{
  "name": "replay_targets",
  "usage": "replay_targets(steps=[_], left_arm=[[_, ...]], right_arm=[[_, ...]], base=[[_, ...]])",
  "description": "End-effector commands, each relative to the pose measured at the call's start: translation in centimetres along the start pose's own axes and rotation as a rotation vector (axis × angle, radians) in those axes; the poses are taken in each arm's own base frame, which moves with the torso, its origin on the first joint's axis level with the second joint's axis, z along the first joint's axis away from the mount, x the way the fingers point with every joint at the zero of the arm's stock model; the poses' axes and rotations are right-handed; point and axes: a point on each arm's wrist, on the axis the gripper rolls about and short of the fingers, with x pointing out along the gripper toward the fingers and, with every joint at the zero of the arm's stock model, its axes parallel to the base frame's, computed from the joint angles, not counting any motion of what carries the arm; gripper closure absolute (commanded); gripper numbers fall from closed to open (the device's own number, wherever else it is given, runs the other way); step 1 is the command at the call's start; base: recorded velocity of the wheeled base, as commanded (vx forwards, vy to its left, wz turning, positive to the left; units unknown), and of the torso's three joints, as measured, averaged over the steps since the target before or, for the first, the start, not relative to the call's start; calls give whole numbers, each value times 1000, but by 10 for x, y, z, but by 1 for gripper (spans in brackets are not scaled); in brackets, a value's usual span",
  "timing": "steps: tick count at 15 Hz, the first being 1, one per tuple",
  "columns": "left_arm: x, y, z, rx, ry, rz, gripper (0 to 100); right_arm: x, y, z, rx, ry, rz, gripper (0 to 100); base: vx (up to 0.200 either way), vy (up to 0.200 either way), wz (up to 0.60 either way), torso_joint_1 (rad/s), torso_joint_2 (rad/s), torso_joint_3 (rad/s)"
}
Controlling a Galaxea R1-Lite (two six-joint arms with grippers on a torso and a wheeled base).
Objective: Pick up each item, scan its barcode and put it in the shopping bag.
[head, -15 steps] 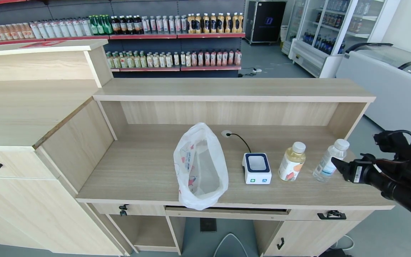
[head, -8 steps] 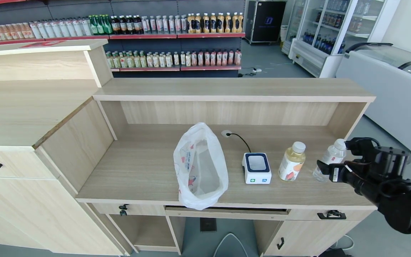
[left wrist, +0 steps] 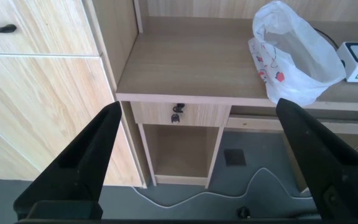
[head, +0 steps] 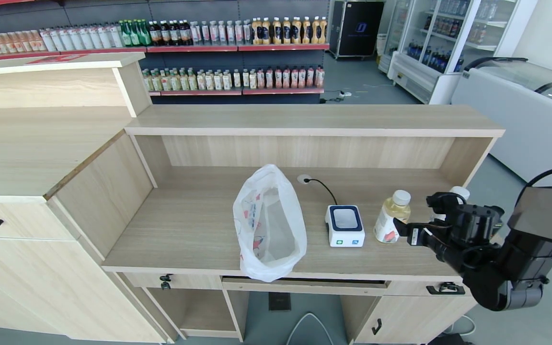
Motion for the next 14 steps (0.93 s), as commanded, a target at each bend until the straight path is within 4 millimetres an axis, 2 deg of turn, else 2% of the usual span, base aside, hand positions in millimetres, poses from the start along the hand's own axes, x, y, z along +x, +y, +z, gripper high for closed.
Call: replay_targets(steps=[1, 7, 14], left_arm=[[0, 0, 0, 0, -1, 0, 0], [0, 0, 0, 0, -1, 0, 0], [0, 0, 0, 0, -1, 0, 0]], right_arm=[[9, 4, -11, -3, 19, 10, 0], [28, 14, -18, -3, 0, 30, 0], [47, 40, -18, 10, -47, 84, 0]], base=[[0, 0, 0, 0, 0, 0], [0, 0, 0, 0, 0, 0], [0, 0, 0, 0, 0, 0]])
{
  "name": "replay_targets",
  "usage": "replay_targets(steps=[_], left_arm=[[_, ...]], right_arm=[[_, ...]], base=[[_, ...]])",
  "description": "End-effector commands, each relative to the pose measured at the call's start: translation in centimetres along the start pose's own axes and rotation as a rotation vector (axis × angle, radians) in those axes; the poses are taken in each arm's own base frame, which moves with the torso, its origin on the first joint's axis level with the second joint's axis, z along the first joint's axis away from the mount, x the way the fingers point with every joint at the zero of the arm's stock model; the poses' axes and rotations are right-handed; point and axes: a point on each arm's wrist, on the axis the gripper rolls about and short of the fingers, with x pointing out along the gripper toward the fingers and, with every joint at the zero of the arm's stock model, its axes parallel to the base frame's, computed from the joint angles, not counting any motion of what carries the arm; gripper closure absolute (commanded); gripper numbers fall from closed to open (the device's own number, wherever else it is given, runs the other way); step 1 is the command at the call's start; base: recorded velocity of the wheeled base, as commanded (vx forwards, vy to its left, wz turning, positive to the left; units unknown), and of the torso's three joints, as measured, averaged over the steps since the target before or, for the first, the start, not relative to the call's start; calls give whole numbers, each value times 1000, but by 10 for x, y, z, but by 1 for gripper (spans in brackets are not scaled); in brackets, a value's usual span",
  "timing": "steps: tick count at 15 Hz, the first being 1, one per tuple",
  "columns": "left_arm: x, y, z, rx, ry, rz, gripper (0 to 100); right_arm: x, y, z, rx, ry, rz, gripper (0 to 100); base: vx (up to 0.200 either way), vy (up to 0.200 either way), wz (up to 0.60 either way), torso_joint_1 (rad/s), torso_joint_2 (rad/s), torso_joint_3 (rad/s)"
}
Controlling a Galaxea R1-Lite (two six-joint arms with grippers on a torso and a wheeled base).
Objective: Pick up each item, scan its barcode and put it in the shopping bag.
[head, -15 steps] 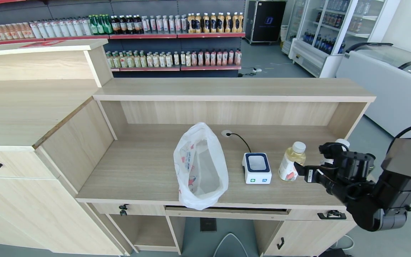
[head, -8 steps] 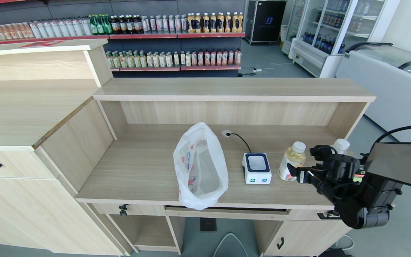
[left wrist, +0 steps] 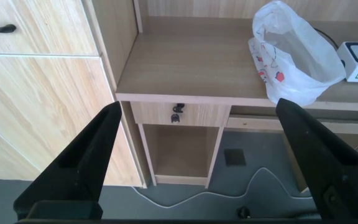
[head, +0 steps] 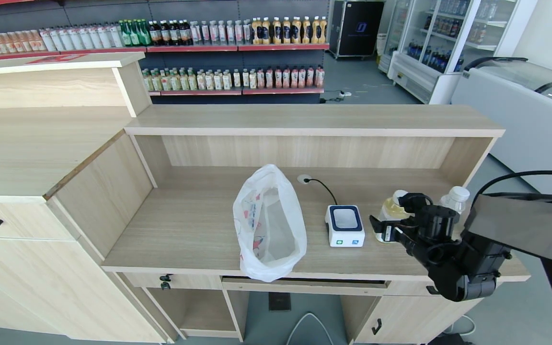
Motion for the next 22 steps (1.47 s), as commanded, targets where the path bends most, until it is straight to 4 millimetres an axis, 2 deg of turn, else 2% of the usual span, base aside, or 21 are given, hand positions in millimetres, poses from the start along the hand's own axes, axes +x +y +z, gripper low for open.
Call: replay_targets(steps=[1, 5, 9, 15, 21, 22], left_arm=[[0, 0, 0, 0, -1, 1, 0], [0, 0, 0, 0, -1, 1, 0], [0, 0, 0, 0, -1, 1, 0], [0, 0, 0, 0, -1, 1, 0], [0, 0, 0, 0, -1, 1, 0], [0, 0, 0, 0, -1, 1, 0]], right_arm=[[5, 3, -5, -5, 3, 6, 0], [15, 4, -11, -28, -11, 1, 0], [38, 9, -11, -58, -63, 10, 0], [47, 10, -22, -68, -63, 6, 0], [57, -1, -11, -87, -116, 58, 0], [57, -3, -11, -96, -117, 61, 100]], base=[[0, 0, 0, 0, 0, 0], [0, 0, 0, 0, 0, 0], [0, 0, 0, 0, 0, 0], [0, 0, 0, 0, 0, 0], [0, 0, 0, 0, 0, 0], [0, 0, 0, 0, 0, 0]])
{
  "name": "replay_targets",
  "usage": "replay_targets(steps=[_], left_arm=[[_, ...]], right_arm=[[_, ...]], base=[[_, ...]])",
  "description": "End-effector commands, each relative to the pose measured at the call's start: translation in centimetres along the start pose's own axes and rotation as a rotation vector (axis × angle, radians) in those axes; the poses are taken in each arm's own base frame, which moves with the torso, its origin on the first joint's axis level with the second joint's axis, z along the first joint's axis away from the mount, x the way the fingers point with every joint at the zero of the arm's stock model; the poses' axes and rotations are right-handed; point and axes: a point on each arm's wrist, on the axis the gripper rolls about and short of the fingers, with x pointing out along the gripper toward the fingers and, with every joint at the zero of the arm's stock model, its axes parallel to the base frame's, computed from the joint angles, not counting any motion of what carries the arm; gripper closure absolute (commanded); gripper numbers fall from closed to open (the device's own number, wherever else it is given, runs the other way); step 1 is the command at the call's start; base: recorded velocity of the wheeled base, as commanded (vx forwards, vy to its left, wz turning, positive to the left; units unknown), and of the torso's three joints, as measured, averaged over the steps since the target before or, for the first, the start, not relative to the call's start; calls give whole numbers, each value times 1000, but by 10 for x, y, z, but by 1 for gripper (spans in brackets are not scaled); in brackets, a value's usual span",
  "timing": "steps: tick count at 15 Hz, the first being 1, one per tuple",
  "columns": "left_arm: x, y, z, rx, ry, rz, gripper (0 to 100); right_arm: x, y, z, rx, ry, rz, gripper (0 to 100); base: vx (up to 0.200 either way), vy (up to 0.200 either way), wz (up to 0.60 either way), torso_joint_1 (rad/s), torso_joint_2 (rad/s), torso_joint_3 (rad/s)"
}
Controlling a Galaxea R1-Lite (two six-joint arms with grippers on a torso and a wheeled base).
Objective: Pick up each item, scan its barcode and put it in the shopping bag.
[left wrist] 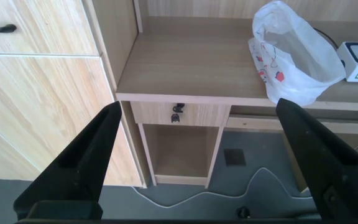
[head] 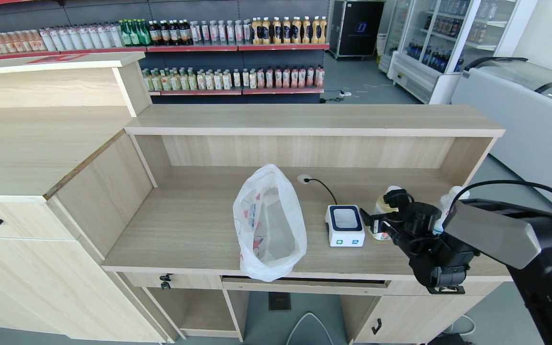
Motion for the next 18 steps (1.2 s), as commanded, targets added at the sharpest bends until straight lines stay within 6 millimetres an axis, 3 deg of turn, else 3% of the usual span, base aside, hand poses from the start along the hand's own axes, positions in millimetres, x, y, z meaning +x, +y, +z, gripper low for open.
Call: replay_targets(steps=[1, 8, 10, 11, 12, 13, 14, 16, 18], left_arm=[[0, 0, 0, 0, 0, 0, 0], [0, 0, 0, 0, 0, 0, 0], [0, 0, 0, 0, 0, 0, 0], [0, 0, 0, 0, 0, 0, 0], [0, 0, 0, 0, 0, 0, 0], [0, 0, 0, 0, 0, 0, 0], [0, 0, 0, 0, 0, 0, 0], [0, 0, 0, 0, 0, 0, 0], [0, 0, 0, 0, 0, 0, 0]], right_arm=[[1, -3, 1, -5, -5, -5, 100], [-6, -14, -3, -41, 16, -29, 100], [-12, -25, 21, -27, -44, -47, 100], [-25, -30, 48, 40, -79, -49, 100], [-31, -31, 64, 80, -104, -33, 100], [-50, -33, 100, 129, -123, 30, 100], [-73, -36, 141, 148, -118, 117, 100], [-125, -37, 202, 281, -109, 315, 100], [-188, -38, 240, 398, -27, 541, 100]], base=[[0, 0, 0, 0, 0, 0], [0, 0, 0, 0, 0, 0], [0, 0, 0, 0, 0, 0], [0, 0, 0, 0, 0, 0], [0, 0, 0, 0, 0, 0], [0, 0, 0, 0, 0, 0], [0, 0, 0, 0, 0, 0], [0, 0, 0, 0, 0, 0], [0, 0, 0, 0, 0, 0]])
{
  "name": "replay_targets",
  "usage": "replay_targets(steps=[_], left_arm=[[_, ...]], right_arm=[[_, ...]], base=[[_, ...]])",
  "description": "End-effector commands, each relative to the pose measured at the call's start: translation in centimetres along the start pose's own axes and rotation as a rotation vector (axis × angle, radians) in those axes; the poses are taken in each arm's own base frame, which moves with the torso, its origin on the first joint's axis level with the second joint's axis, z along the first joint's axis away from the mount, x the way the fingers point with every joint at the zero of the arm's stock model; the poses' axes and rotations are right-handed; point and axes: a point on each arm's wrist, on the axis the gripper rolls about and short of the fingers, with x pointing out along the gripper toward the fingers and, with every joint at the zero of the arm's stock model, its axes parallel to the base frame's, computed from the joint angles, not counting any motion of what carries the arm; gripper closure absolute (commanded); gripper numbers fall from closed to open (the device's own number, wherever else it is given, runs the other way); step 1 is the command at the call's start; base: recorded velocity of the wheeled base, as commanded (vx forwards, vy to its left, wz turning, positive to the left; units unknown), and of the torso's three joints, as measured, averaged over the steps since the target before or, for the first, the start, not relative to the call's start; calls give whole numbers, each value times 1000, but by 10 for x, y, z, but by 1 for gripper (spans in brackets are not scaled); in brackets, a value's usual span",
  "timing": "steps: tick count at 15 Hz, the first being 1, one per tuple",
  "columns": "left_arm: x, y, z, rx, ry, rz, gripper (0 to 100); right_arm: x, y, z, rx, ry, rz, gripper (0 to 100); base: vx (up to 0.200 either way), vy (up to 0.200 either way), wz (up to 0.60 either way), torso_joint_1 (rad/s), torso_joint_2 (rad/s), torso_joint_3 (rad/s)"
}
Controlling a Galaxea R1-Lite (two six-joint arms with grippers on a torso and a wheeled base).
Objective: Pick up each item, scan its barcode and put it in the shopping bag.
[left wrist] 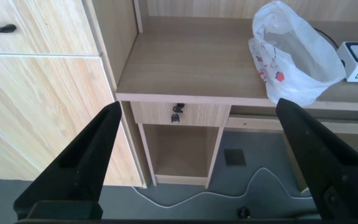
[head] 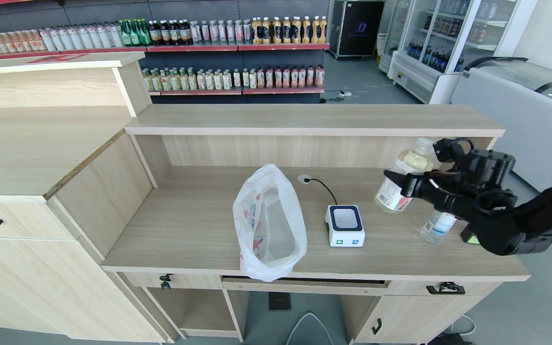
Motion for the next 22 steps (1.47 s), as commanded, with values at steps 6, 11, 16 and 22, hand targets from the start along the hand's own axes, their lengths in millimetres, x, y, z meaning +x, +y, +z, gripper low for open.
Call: replay_targets(steps=[6, 11, 16, 22], left_arm=[[0, 0, 0, 0, -1, 0, 0], [0, 0, 0, 0, -1, 0, 0], [0, 0, 0, 0, -1, 0, 0], [0, 0, 0, 0, -1, 0, 0]], right_arm=[[-194, 96, 99, 179, 138, 809, 100], [-217, 129, 104, 193, 209, 1064, 100], [-216, 132, 113, 228, 238, 1077, 100], [-232, 133, 104, 271, 281, 1075, 100]], base=[[0, 0, 0, 0, 0, 0], [0, 0, 0, 0, 0, 0], [0, 0, 0, 0, 0, 0], [0, 0, 0, 0, 0, 0]])
